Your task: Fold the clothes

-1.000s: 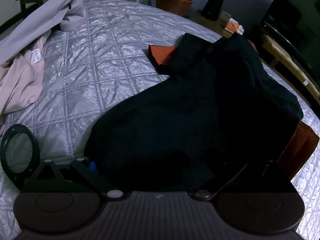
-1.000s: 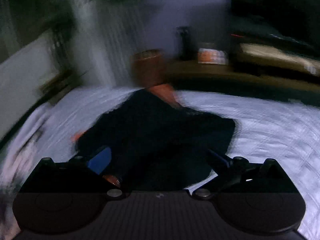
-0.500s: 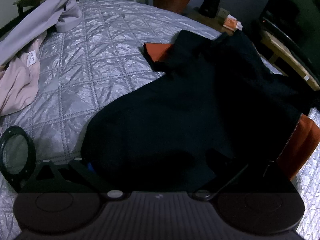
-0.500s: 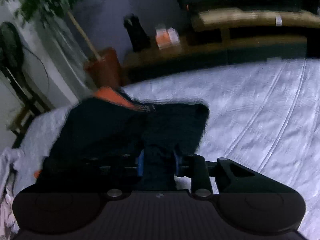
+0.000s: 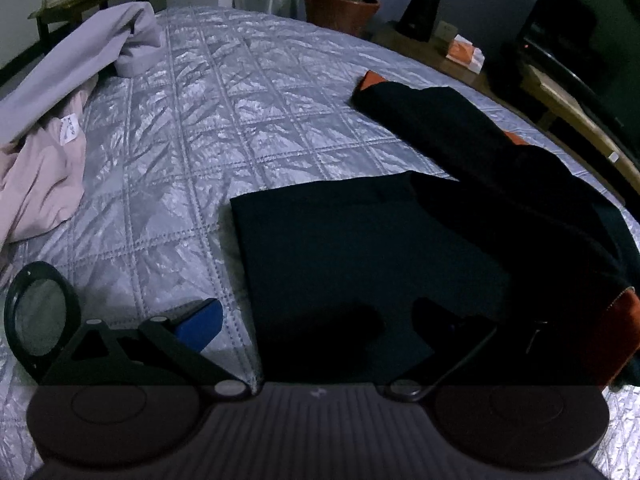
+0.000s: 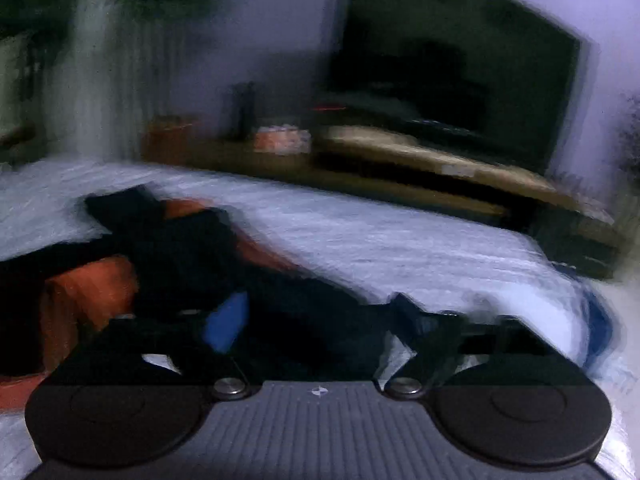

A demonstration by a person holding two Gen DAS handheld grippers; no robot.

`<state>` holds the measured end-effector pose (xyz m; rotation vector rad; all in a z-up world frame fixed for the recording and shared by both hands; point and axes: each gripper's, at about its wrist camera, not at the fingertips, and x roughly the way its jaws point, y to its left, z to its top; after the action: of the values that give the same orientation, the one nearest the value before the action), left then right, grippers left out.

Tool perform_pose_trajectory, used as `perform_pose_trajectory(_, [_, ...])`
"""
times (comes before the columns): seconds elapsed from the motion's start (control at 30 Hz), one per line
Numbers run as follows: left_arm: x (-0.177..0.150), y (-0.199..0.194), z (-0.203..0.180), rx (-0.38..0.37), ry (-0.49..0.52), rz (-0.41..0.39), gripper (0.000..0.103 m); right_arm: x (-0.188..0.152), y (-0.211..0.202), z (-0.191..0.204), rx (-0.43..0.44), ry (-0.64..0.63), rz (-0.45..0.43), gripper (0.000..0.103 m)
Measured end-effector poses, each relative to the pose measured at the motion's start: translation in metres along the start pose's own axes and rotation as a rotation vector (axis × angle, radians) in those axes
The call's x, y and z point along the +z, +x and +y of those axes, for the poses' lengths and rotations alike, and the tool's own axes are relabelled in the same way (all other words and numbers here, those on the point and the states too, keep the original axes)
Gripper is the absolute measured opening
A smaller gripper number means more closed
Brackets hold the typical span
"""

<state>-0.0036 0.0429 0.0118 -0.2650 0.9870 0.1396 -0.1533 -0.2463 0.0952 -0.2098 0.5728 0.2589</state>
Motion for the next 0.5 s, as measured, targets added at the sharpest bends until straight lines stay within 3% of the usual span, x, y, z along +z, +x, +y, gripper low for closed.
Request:
perform_pose_trajectory(0.17, [0.005,-0.002,0.0,0.042,0.014,-0.039,0.101,0.005,0.007,0.08,0.291,-0.26,-0.064,0.09])
perform_pose_trajectory(0.3, [0.011,-0.003,0.014,0.05,-0.019,-0.037,0.101,-0.011,0.034,0.133,0.479,-0.564,0.077,0.088])
perform_pose_trajectory(0.37, [0.014,-0.004,0.02,0.049,-0.034,-0.036,0.101,-0.025,0.039,0.151,0.489,-0.695,0.099,0.088])
perform_pose_trajectory(0.47, [0.019,-0.007,0.027,0.039,-0.046,-0.051,0.101,-0.032,0.047,0.155,0.489,-0.701,0.111,0.086])
perform_pose_trajectory(0.5, [0.021,-0.009,0.03,0.041,-0.05,-0.056,0.101,-0.033,0.047,0.157,0.488,-0.702,0.098,0.078])
